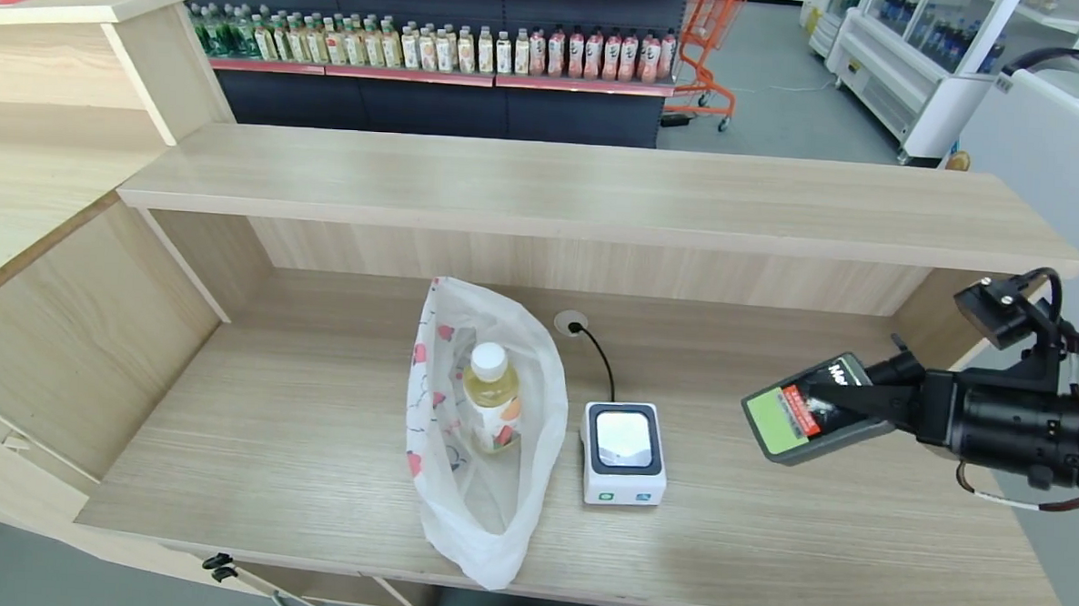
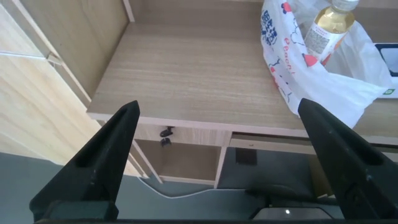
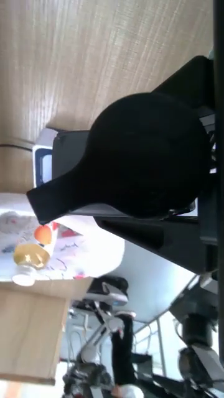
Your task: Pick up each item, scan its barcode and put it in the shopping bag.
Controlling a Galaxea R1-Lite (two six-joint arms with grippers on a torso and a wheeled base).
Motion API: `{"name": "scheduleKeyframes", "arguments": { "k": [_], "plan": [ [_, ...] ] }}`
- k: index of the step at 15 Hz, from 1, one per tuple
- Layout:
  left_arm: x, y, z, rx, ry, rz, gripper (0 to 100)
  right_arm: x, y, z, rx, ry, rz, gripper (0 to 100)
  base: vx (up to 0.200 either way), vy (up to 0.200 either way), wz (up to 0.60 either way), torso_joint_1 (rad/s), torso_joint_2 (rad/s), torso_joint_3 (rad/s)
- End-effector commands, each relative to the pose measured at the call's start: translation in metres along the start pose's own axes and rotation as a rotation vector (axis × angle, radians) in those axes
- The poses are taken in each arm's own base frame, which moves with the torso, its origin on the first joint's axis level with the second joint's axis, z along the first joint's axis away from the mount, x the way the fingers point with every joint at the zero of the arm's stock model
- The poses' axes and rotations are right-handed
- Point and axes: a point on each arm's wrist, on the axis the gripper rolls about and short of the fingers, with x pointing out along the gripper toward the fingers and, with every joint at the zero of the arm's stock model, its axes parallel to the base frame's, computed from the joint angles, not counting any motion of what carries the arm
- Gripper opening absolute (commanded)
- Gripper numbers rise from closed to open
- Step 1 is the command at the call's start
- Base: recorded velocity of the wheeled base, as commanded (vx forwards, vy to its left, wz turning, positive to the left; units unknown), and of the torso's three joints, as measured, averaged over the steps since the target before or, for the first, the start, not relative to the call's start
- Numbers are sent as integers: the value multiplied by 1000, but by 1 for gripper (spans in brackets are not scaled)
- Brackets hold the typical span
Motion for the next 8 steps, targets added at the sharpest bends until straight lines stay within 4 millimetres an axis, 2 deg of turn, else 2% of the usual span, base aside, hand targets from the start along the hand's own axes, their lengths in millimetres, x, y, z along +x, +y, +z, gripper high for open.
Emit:
{"name": "scheduleKeyframes", "arguments": {
  "k": [1,4,8],
  "plan": [
    [0,0,0,2,-1,0,100,39,-15,15,6,12,-77,0,0,0,0,0,0,0],
    [0,0,0,1,-1,0,100,60,-14,19,-3,35,-54,0,0,0,0,0,0,0],
    [0,0,0,2,-1,0,100,80,-10,4,0,109,-24,0,0,0,0,0,0,0]
  ]
}}
